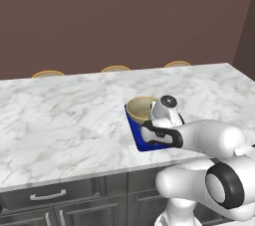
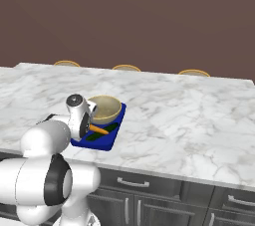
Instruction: Place the two vegetables and bowl onto the tray for setting up a vegetable dip station.
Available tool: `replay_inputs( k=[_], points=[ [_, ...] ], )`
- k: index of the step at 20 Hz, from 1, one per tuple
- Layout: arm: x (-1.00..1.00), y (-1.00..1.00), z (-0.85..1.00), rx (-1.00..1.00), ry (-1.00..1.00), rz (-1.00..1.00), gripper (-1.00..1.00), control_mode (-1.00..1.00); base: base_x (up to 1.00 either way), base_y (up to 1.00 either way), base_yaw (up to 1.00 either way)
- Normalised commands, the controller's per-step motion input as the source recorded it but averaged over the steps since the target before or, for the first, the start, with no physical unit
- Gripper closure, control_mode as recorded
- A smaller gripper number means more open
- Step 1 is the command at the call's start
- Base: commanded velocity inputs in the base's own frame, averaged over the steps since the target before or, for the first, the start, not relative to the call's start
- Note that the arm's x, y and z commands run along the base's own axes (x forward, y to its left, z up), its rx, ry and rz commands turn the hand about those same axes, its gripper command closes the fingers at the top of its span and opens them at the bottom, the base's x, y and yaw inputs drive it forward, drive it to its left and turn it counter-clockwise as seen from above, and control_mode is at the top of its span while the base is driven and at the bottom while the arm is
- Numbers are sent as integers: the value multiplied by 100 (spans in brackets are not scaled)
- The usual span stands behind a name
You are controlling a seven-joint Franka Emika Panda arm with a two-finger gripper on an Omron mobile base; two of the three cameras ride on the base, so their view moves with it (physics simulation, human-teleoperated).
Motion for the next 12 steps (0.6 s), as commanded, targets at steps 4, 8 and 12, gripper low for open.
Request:
replay_inputs(
  k=[4,8,12],
  points=[
    [0,0,0,0,-2,1,100,-100,0,0,0],
    [0,0,0,0,-2,0,-100,-100,0,0,0],
    [0,0,0,0,-1,0,-100,-100,0,0,0]
  ],
)
